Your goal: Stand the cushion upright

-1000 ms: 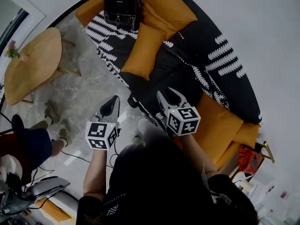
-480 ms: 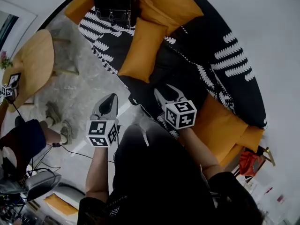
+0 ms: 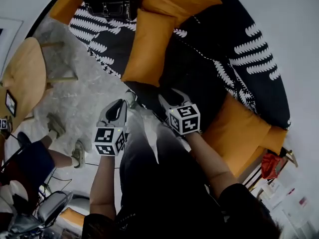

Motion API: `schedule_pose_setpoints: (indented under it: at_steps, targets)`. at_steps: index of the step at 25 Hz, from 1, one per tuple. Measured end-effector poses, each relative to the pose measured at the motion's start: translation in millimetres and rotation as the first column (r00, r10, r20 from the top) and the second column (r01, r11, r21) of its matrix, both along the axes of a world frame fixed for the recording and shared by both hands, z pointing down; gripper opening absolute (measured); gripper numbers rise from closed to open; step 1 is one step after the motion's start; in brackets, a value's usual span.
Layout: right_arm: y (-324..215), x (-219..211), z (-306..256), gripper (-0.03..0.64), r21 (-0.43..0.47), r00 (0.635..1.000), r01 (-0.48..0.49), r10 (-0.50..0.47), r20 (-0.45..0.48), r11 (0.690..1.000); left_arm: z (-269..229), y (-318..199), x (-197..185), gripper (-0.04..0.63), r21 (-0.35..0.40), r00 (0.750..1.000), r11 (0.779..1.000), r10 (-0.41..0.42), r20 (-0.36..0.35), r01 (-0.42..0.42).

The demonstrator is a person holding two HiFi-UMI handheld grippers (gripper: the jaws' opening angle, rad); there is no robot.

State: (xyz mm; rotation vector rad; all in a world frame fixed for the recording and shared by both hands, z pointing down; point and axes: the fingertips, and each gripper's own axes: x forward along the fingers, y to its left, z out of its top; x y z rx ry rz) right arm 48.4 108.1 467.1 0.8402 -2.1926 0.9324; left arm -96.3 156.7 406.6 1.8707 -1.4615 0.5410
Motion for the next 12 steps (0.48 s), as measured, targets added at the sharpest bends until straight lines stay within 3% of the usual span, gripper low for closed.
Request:
schedule_pose_setpoints:
  at_steps: [4, 12]
  targets:
    - [-9.1, -10.7, 28.1, 0.168, -0.019, 0.999, -0.035, 0.035, -0.039, 0.999, 27.6, -12.9, -13.3, 0.037, -0.026, 0.997, 0.997, 0.070, -0.020, -0.070]
    - [-16.8, -19.7, 75.8, 0.175, -0.043, 0.996, -0.046, 0.042, -0.085, 0.998, 71.9, -30.6, -20.9, 0.037, -0.066, 0.991, 0.989, 0.131, -0.017, -0.132]
